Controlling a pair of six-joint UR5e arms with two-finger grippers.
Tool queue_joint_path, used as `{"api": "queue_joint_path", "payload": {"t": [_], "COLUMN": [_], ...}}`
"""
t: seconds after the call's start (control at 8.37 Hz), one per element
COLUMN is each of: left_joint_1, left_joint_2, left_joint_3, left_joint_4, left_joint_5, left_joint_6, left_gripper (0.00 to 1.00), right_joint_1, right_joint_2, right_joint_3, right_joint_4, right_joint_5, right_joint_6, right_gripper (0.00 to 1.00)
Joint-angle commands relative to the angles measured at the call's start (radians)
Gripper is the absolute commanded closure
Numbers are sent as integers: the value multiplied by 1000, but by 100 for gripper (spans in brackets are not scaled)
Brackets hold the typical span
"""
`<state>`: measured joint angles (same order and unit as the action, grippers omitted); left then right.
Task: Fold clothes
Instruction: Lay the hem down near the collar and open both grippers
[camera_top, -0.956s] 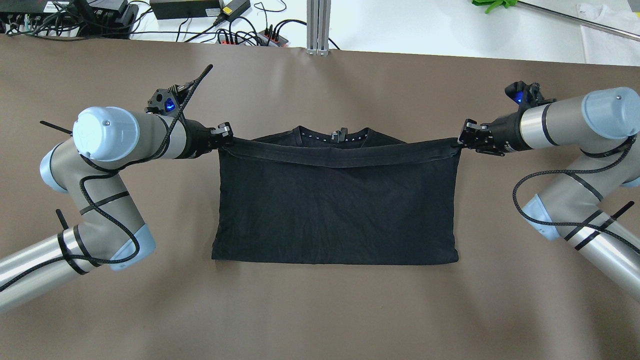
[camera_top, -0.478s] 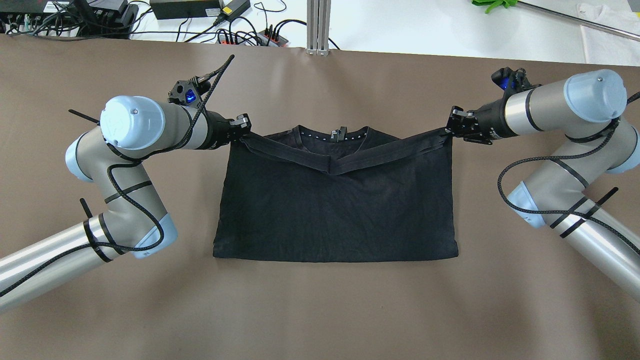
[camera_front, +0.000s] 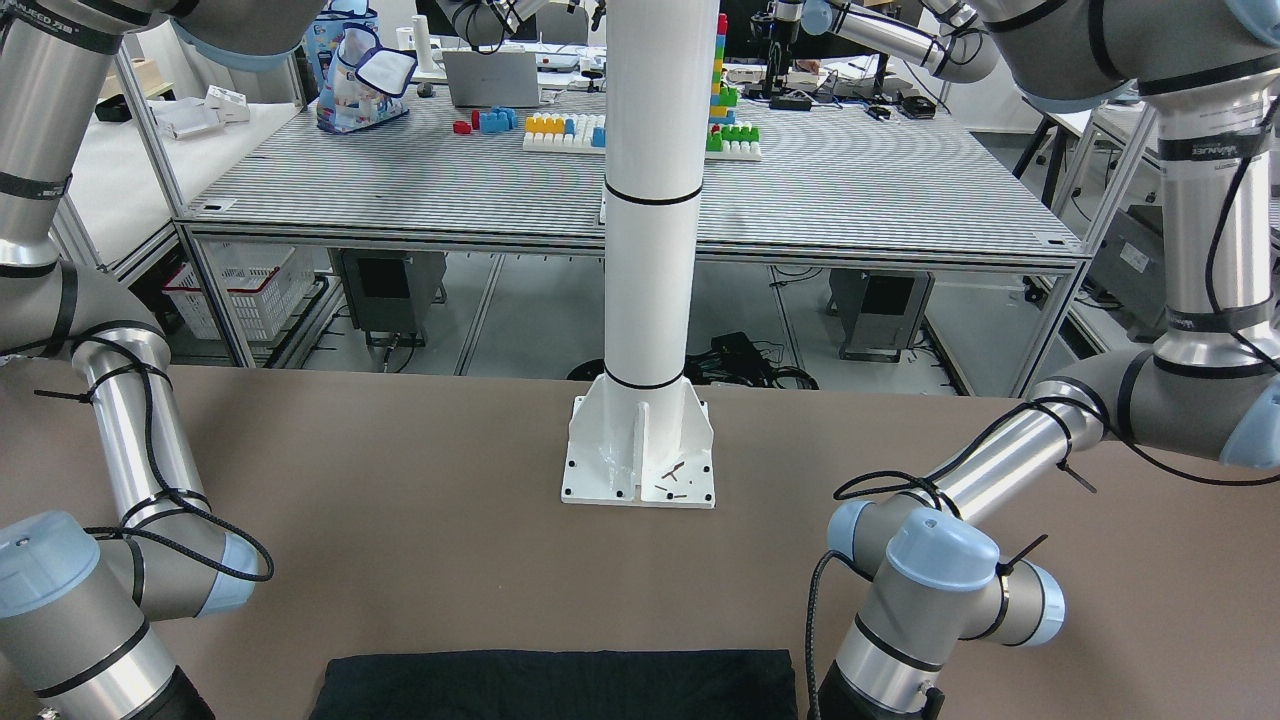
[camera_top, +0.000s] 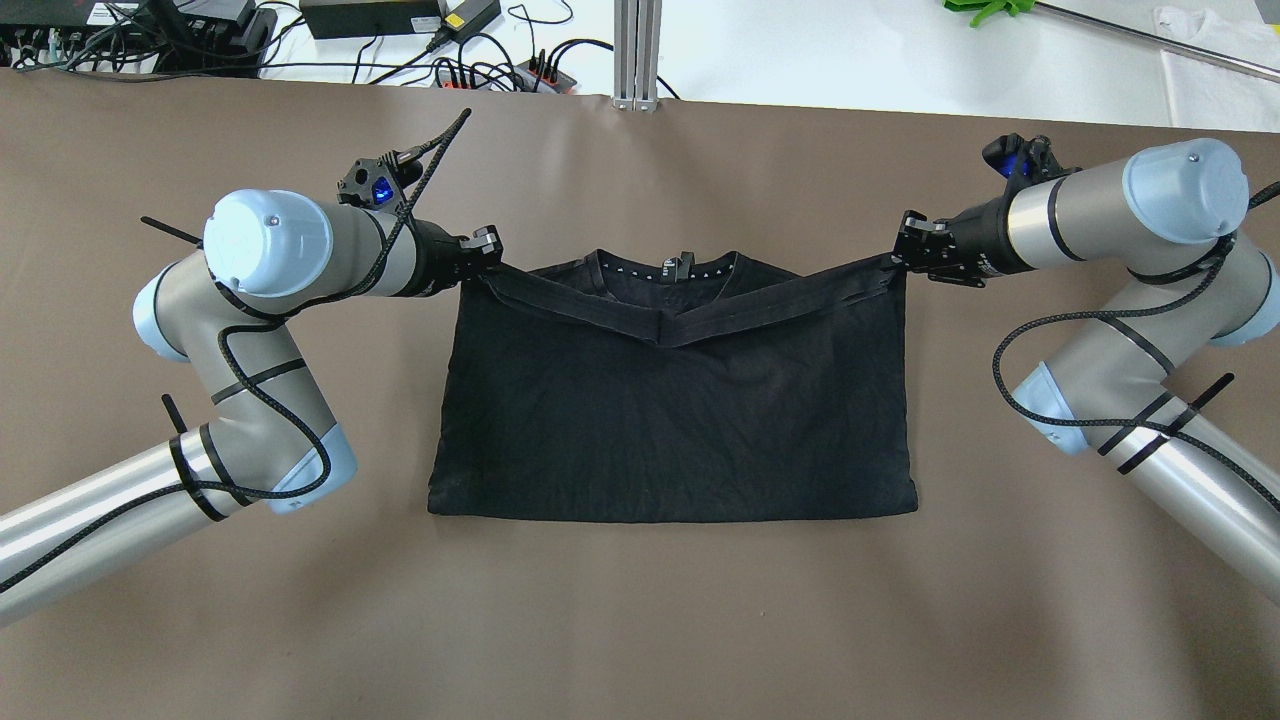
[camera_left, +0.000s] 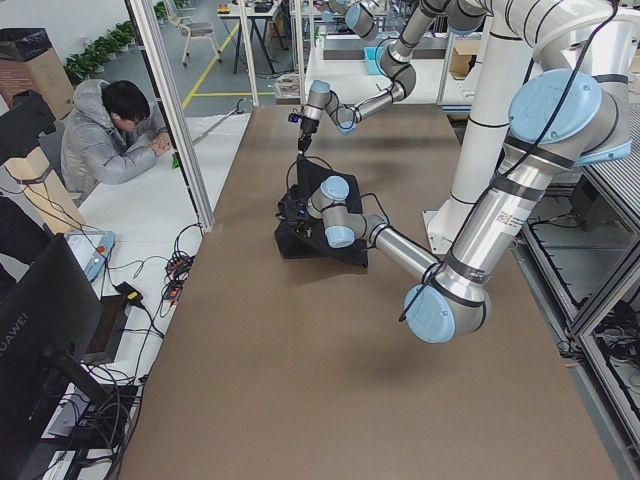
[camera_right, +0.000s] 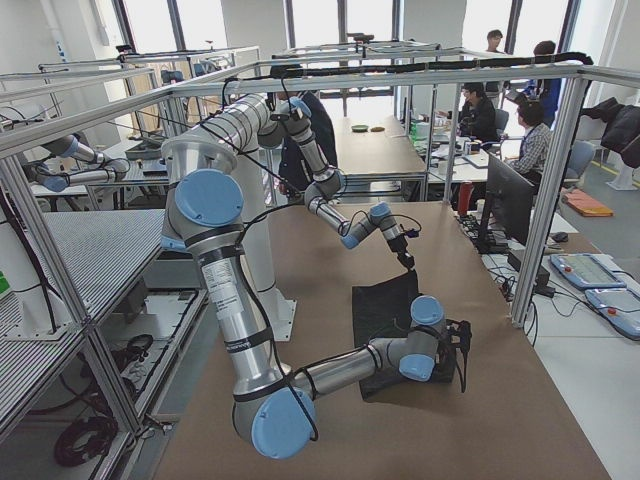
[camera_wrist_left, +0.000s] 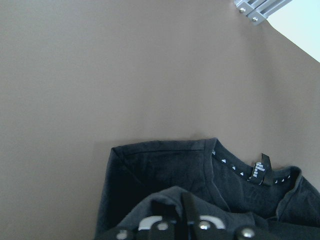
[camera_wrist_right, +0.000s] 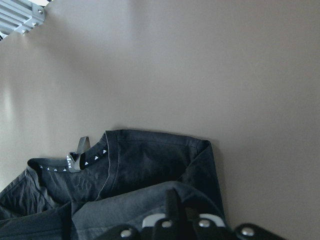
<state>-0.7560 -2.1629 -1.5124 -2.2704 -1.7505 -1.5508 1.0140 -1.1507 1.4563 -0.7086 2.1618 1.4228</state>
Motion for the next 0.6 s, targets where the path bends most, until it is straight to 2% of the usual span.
{"api": "queue_joint_path", "payload": {"t": [0.0,0.12,0.48], "left_joint_1": [-58,-95,-97], "left_joint_2": [-14,-14,-6], "left_joint_3": [1,8,5], "left_joint_4": [11,24,25], "left_joint_5": [16,-51,-60], "left_joint_6": [1,5,8], "left_gripper": [0,0,0], "right_joint_1": [3,3,-2], "right_joint_2": [0,8,-15], "right_joint_3": [-2,-2,48], "right_joint_4": [-2,-21,-25], "right_joint_5": [4,13,33], "right_joint_6": [7,8,21], "right_gripper": [6,6,6]}}
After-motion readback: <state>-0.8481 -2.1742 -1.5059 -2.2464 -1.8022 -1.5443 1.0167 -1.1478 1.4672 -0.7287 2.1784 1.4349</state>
